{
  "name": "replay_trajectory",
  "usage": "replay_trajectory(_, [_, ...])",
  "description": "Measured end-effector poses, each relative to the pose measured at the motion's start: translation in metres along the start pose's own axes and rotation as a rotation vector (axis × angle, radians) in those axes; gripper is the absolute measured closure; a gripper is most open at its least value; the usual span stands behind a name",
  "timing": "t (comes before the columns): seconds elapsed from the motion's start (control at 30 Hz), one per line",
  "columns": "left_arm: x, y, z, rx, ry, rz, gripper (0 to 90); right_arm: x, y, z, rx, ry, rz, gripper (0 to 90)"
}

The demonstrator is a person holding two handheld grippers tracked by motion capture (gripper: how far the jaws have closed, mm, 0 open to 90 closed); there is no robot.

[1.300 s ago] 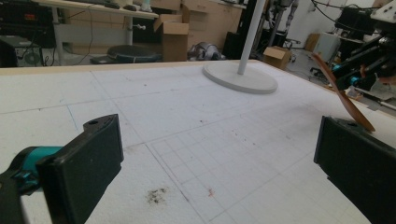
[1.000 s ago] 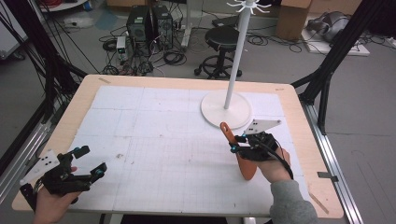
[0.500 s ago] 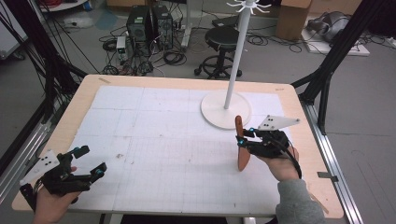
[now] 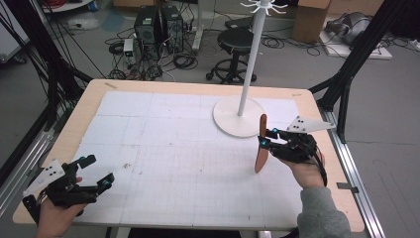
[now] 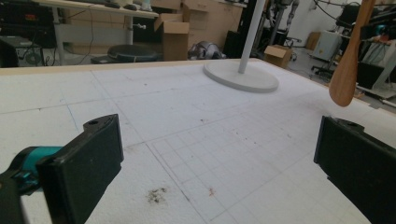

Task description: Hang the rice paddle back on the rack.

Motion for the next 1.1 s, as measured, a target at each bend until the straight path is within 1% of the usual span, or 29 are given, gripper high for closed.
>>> replay_trajectory(0.03, [-0.001,-0.001,0.001,0.006,-0.002,0.002,1.8,-0.002,0.001,0.000,-0.006,-0.001,-0.003,64.9])
replay_trajectory(0.07, [-0.001,-0.001,0.001,0.008,-0.003,0.005,1.8,-0.003,0.001,-0.001,-0.007,-0.003,0.008,64.8])
replay_trajectory(0.13, [-0.003,-0.001,0.002,0.007,-0.008,0.008,1.8,-0.007,0.002,-0.001,-0.017,-0.007,0.008,64.9])
replay_trajectory(0.23, [-0.003,-0.001,0.002,0.007,-0.009,0.009,1.8,-0.011,0.005,-0.001,-0.028,-0.004,0.023,64.8])
replay_trajectory(0.4, [-0.004,-0.003,0.003,0.018,-0.009,0.015,1.8,-0.014,0.011,-0.003,-0.050,-0.020,0.006,64.8])
replay_trajectory(0.5, [-0.005,-0.004,0.006,0.027,-0.010,0.022,1.8,-0.015,0.013,-0.003,-0.051,-0.024,-0.001,64.8])
replay_trajectory(0.7, [-0.009,-0.008,0.014,0.042,-0.029,0.029,1.8,-0.022,0.020,-0.008,-0.064,-0.038,-0.007,64.8])
replay_trajectory(0.83, [-0.009,-0.009,0.018,0.047,-0.040,0.029,1.8,-0.029,0.026,-0.011,-0.074,-0.049,-0.015,64.9])
replay_trajectory(0.9, [-0.009,-0.009,0.020,0.043,-0.044,0.024,1.8,-0.034,0.029,-0.012,-0.072,-0.055,-0.007,64.8])
replay_trajectory(0.97, [-0.010,-0.009,0.022,0.047,-0.049,0.026,1.8,-0.039,0.032,-0.012,-0.078,-0.061,-0.016,64.9])
replay_trajectory(1.1, [-0.012,-0.007,0.024,0.043,-0.057,0.030,1.8,-0.047,0.040,-0.013,-0.110,-0.061,-0.010,64.8])
Point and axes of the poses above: each handheld gripper's, and its own axes: z roughly forward along the jaws, y roughly out of its top, x roughly to its left, the point moved 8 cm from there along z, roughly forward along the jaws, and after that the axes turned 3 degrees about -x, right-handed, at the moved point
